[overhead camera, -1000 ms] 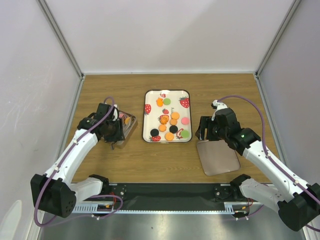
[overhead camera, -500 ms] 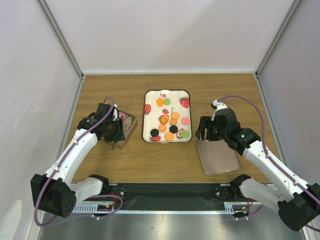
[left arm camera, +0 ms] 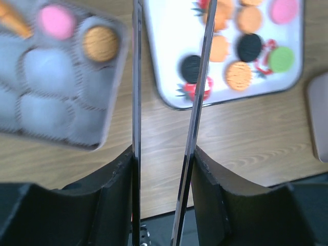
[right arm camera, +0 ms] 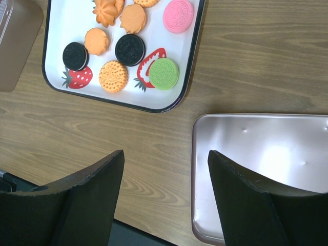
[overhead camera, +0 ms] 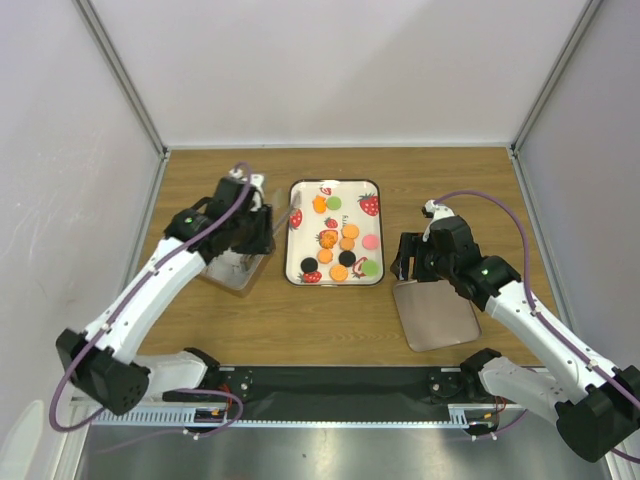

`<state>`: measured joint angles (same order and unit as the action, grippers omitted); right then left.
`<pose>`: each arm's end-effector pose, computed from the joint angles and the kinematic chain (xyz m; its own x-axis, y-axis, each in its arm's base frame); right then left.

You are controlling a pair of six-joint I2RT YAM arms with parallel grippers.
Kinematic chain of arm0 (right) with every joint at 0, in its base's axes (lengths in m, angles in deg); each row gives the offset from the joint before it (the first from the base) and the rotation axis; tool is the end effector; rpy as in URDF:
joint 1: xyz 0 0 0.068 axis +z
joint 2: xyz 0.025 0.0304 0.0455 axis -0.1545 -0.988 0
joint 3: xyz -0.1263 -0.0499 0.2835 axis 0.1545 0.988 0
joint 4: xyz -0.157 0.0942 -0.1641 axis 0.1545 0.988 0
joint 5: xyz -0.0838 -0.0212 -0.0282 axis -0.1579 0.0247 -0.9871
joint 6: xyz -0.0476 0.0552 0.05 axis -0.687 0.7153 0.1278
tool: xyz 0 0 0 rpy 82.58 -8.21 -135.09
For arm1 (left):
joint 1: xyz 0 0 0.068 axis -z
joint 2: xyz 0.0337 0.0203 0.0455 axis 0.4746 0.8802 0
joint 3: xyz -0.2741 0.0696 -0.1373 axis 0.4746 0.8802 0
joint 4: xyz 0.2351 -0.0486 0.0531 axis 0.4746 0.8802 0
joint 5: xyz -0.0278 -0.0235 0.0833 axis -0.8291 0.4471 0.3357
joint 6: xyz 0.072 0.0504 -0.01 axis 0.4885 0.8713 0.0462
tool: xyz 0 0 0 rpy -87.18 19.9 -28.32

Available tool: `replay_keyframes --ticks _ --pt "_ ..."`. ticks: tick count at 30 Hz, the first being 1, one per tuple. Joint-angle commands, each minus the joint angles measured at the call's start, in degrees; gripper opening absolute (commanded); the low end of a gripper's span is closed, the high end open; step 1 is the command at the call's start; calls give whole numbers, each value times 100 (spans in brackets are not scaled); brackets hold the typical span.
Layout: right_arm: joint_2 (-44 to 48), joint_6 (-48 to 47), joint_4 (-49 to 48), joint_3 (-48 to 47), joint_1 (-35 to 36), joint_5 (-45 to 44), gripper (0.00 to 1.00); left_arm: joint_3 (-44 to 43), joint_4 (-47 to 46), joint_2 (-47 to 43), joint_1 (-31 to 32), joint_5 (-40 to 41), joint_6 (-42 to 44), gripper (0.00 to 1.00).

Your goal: Pack the cookies

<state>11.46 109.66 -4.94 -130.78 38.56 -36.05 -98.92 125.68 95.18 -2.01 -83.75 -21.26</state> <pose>0.1705 0.0985 0.2919 -0.7300 0.0223 -0.6831 -0.2452 0.9244 0.2922 0.2072 -0.0973 0.3476 -0.8020 -0.0019 -0.5974 0.1308 0.9751 -0.1788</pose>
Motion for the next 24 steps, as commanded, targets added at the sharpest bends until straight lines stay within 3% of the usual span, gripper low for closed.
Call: replay_keyframes --ticks 1,11,24 --pt "81 19 -36 -103 30 -78 73 -461 -275 600 748 288 -223 48" --pt "310 28 113 -51 4 -359 73 -736 -434 1753 2086 412 -399 47" --pt "319 20 78 29 -14 -324 73 -568 -689 2210 2228 517 -496 47"
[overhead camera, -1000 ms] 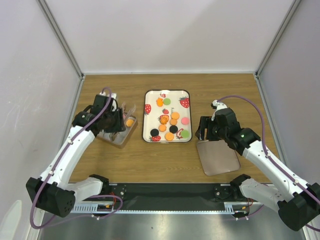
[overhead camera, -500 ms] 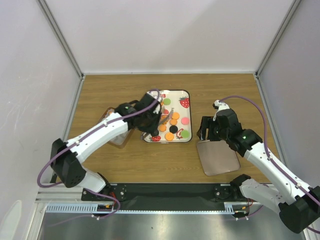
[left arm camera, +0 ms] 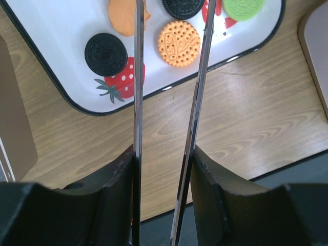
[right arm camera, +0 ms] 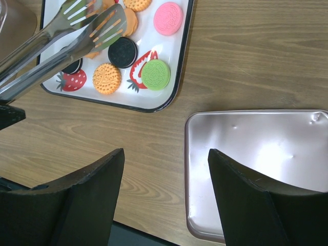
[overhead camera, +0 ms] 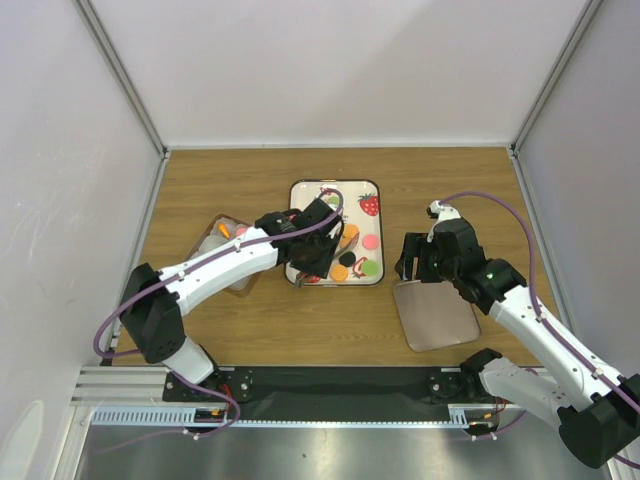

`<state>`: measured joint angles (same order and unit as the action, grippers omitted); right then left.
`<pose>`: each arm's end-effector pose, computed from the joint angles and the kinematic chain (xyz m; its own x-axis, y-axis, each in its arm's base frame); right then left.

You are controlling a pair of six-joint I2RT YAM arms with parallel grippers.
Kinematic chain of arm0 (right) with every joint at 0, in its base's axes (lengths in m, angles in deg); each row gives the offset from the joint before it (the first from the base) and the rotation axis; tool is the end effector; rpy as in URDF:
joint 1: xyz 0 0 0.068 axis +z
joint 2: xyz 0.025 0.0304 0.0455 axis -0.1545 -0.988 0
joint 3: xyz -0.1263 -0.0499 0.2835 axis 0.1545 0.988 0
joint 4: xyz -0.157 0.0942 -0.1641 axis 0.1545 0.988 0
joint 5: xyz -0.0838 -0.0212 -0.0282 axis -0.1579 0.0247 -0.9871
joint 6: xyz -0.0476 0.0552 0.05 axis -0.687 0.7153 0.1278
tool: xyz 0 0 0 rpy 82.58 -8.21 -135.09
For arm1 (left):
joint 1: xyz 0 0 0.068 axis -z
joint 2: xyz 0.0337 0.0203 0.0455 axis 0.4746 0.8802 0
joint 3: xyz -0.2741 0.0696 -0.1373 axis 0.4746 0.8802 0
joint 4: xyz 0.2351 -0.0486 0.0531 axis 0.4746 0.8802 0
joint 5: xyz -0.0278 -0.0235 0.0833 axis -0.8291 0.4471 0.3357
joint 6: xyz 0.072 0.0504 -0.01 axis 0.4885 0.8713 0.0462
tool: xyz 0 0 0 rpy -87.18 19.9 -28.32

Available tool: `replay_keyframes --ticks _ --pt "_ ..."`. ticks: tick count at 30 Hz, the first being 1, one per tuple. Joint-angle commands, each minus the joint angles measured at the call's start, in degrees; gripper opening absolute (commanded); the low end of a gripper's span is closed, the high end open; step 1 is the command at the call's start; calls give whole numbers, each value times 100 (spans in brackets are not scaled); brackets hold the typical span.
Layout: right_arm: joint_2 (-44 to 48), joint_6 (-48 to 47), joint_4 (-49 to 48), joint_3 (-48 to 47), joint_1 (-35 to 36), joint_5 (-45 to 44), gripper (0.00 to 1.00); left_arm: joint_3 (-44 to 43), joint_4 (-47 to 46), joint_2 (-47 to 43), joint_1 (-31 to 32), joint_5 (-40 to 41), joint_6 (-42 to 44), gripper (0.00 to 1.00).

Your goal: Pack the cookies

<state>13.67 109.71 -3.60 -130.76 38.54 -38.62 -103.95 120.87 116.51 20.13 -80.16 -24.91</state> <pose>0.1642 0.0908 0.2957 -0.7100 0.0347 -0.7033 -0.2208 0.9375 0.2692 0.2224 -0.2366 0.2865 -0.8315 0.3150 -0.4575 0.3956 0.9140 -0.0898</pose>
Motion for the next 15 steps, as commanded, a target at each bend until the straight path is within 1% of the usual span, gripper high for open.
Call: replay_keyframes --ticks 1,15 --pt "107 6 -55 26 -12 -66 73 -65 -208 95 14 150 -122 47" --pt "142 -2 -64 44 -20 -57 73 -74 -340 455 -22 255 -43 47"
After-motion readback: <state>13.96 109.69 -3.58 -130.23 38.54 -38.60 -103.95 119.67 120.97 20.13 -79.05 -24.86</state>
